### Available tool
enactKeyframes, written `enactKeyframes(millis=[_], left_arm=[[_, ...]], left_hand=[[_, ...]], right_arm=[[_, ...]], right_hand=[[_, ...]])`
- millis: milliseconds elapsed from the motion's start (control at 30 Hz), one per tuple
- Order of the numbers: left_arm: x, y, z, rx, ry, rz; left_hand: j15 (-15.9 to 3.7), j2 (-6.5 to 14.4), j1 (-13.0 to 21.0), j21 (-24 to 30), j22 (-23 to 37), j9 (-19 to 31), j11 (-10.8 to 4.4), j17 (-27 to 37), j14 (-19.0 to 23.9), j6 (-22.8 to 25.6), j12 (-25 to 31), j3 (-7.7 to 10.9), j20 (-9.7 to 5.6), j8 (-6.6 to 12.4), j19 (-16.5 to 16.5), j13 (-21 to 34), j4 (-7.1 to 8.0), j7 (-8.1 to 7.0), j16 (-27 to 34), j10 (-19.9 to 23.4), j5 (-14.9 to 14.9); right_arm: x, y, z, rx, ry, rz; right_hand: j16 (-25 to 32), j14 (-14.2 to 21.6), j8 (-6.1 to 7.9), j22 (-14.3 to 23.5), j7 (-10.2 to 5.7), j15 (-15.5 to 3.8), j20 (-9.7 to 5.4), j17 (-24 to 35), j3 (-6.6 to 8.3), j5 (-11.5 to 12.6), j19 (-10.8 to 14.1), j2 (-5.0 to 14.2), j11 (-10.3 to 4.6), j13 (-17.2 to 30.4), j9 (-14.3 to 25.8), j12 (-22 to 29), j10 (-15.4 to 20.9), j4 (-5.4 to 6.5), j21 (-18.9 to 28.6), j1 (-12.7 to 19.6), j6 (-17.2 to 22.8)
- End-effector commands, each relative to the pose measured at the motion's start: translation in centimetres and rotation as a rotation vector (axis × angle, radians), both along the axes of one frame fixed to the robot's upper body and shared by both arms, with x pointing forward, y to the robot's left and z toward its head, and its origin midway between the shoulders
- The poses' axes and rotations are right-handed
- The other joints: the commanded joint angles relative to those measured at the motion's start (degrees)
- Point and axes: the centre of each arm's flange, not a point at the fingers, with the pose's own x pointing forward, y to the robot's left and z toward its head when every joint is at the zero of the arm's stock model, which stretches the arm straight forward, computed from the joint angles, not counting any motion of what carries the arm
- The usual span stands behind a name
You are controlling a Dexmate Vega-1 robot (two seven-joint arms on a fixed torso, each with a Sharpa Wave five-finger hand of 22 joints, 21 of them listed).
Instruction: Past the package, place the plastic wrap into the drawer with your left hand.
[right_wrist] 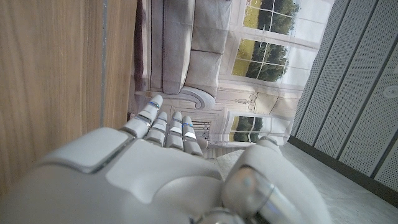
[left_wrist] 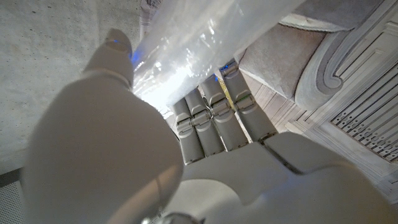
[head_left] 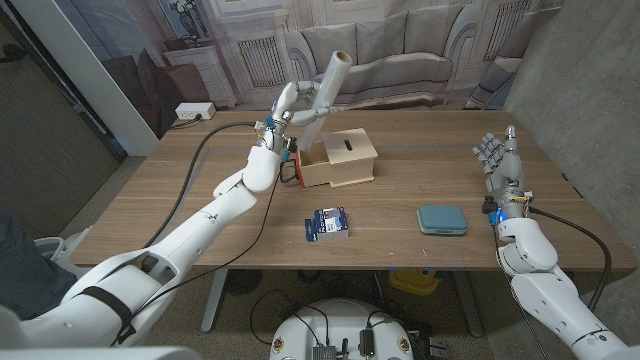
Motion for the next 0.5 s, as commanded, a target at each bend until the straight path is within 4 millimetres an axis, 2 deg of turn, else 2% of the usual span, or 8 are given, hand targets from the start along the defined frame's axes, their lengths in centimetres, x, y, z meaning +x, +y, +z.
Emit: enactKeyframes(millis=[33, 500], left_arm=[[1.4, -0.7, -0.9, 0.028, 0.017, 0.036], [3.0, -1.0, -1.7, 0.037, 0.050, 0.011]], left_hand=[[-3.41, 10.3, 10.4, 0.2, -0.1, 0.2, 0.27, 0.2, 1.6, 2.8, -0.2, 0.05, -1.10, 1.94, -0.2, 0.2, 0.31, 0.63, -0.1, 0.1, -0.2], [-3.41, 10.4, 10.6, 0.3, -0.1, 0.2, 0.50, 0.5, 1.2, 2.6, -0.5, 0.11, -0.83, 1.85, -0.8, 0.5, 0.27, 0.70, -0.3, 0.0, -0.2]], right_arm=[[0.0, 0.0, -0.1, 0.005, 0.007, -0.007], [0.1, 0.2, -0.1, 0.002, 0.009, -0.010]], right_hand=[[-0.3, 0.4, -0.02, 0.2, 0.01, -0.07, 0.07, 0.2, -0.37, -0.4, 0.5, 0.27, 0.17, 0.2, 0.2, -0.1, 0.5, 0.04, -0.3, 0.2, 0.6], [-0.3, 0.4, -0.05, 0.2, 0.01, -0.04, 0.05, 0.2, -0.45, -0.4, 0.6, 0.31, 0.24, 0.2, 0.2, -0.1, 0.6, -0.02, -0.5, 0.2, 0.6]])
